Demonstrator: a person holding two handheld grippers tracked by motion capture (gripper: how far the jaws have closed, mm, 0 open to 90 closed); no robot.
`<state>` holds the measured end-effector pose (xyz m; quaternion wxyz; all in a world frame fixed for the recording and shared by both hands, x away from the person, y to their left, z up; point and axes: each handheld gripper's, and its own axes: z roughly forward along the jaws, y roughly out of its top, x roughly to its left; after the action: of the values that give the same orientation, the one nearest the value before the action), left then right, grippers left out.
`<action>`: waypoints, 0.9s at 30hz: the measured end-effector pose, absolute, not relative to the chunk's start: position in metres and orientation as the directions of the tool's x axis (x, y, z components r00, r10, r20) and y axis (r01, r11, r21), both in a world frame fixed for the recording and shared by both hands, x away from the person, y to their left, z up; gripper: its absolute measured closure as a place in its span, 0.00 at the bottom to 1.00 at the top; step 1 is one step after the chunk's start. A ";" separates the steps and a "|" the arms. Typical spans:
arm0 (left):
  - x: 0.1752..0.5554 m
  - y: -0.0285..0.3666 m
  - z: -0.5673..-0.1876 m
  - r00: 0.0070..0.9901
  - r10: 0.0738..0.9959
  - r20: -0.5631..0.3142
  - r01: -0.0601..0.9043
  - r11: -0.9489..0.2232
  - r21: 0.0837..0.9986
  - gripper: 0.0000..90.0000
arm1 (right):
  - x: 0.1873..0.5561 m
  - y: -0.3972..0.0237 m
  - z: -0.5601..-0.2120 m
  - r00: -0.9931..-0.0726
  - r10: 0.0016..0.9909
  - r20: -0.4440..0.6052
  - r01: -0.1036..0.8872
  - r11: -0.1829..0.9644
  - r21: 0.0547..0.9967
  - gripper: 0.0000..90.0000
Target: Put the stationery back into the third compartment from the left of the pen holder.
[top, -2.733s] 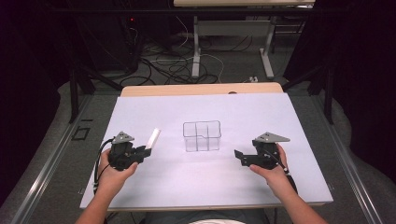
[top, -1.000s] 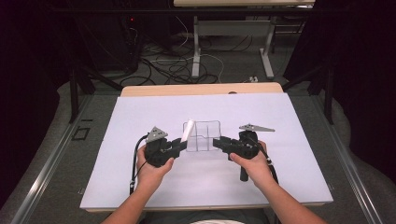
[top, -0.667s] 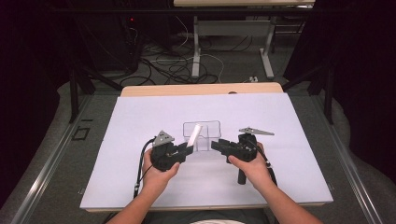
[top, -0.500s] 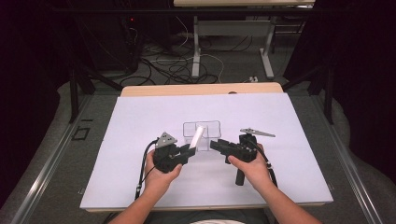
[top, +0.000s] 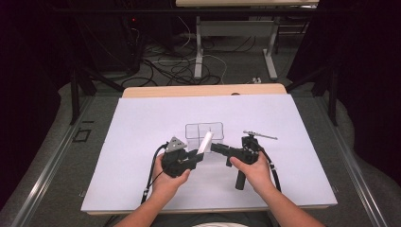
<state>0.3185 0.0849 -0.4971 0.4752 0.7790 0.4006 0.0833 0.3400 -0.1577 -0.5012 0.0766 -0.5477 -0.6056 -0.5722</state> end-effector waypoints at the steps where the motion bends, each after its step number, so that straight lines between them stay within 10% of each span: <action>1: 0.318 0.083 -0.498 0.667 0.703 -0.249 0.541 -0.227 0.810 0.80 | 0.340 -0.157 -0.502 -0.392 0.575 0.718 0.753 -0.248 0.609 0.66; 27: 0.311 0.067 -0.502 0.713 0.659 -0.239 0.522 -0.271 0.809 0.79 | 0.341 -0.153 -0.509 -0.293 0.536 0.791 0.840 -0.251 0.481 0.77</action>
<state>0.3114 0.0671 -0.5022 0.4755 0.7939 0.3720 0.0721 0.3414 -0.1529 -0.5094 0.1405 -0.5777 -0.5956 -0.5402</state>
